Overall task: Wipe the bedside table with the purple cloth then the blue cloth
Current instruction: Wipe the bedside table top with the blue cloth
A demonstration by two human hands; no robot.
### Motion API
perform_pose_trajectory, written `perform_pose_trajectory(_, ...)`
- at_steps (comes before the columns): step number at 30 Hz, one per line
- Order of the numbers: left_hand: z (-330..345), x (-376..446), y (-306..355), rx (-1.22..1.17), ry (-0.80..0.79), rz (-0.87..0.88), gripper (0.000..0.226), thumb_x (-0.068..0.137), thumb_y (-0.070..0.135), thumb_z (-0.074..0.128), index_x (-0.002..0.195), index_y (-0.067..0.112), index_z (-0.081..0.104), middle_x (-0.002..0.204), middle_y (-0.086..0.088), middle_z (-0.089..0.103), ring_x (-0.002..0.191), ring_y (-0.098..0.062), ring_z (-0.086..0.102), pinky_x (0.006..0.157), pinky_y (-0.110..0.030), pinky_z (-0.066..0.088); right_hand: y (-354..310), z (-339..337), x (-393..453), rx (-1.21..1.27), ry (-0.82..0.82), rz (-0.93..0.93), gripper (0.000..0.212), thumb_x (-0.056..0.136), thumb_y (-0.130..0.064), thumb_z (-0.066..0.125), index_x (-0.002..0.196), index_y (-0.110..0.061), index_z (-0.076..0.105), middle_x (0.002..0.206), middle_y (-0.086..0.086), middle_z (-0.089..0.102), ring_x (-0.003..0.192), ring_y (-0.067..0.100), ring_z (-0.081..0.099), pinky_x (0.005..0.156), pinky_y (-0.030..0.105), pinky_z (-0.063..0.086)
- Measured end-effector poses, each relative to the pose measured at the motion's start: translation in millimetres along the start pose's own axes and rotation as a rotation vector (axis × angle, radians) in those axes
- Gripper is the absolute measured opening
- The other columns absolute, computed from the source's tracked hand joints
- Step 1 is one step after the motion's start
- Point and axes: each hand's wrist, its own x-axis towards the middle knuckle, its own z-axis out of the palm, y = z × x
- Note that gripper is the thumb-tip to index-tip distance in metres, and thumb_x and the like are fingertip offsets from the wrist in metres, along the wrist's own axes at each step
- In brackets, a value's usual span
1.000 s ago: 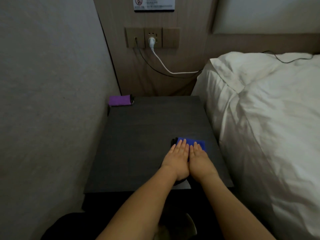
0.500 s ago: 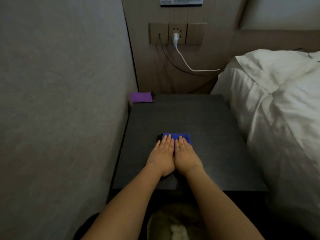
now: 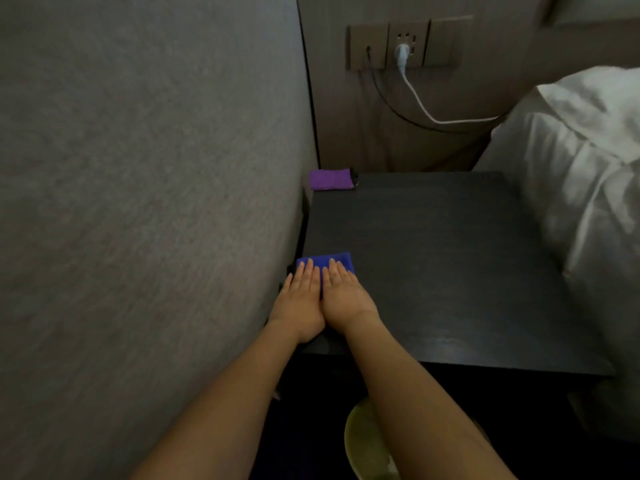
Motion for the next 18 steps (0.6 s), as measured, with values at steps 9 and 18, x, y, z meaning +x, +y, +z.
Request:
perform_pose_trajectory(9,7,-22,3,-0.004,-0.011,-0.072,0.075,0.095,0.03,0.034,0.152,0.002,-0.006,0.16,-0.017,-0.012,0.149,-0.027,-0.012,0.121,-0.037,-0.005,-4,7,-13,0.021,-0.02,-0.096,0.054,0.1,-0.02,0.021,0.149,-0.005,0.003,0.159,0.013,-0.003,0.148,0.023,0.0,0.121,0.035,0.004)
perform_pose_trajectory(18,4,-29,56,-0.006,-0.035,-0.05,0.073,0.096,0.03,0.031,0.151,0.001,-0.007,0.16,-0.017,-0.012,0.148,-0.028,-0.014,0.121,-0.04,-0.006,41,7,-42,0.004,-0.004,-0.112,0.054,0.1,-0.021,0.023,0.149,-0.007,0.003,0.16,0.011,-0.002,0.148,0.02,0.001,0.121,0.033,0.006)
